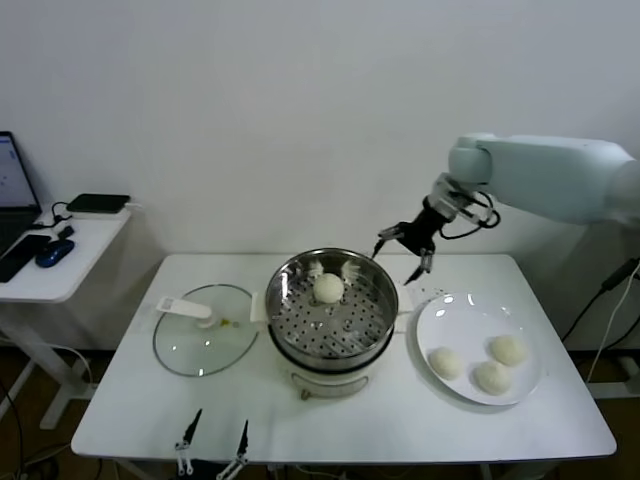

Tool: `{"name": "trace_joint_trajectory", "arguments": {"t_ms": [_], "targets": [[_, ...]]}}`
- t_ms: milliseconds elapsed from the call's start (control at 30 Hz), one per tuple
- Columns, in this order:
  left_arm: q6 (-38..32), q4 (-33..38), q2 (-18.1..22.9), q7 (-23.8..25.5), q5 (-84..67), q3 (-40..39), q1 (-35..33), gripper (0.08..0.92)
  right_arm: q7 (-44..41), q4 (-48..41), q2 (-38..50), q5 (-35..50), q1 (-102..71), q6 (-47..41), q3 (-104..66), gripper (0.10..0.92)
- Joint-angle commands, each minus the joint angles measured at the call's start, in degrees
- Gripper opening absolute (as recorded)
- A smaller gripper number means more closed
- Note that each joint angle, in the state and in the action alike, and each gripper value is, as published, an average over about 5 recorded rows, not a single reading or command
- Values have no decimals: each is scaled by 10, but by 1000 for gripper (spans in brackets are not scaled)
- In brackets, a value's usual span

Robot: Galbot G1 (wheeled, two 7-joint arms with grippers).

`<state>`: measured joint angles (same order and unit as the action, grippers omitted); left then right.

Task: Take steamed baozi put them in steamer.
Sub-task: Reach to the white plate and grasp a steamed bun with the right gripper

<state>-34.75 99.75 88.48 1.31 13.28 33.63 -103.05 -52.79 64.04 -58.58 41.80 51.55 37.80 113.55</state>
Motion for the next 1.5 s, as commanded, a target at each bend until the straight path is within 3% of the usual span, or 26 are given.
{"name": "trace_joint_trajectory", "arguments": {"t_ms": [33,600,1500], "targets": [[2,-2,0,1,0,0,1,823,18,113,102,29,28,-448,55,823],[2,-3,5,3,8,10,-6,823,18,111,127,31,-101,-530,-24,823],[-12,-13,10,2,16,24,-7,823,8,19,89,-42,-243,-511,-120,823]]}}
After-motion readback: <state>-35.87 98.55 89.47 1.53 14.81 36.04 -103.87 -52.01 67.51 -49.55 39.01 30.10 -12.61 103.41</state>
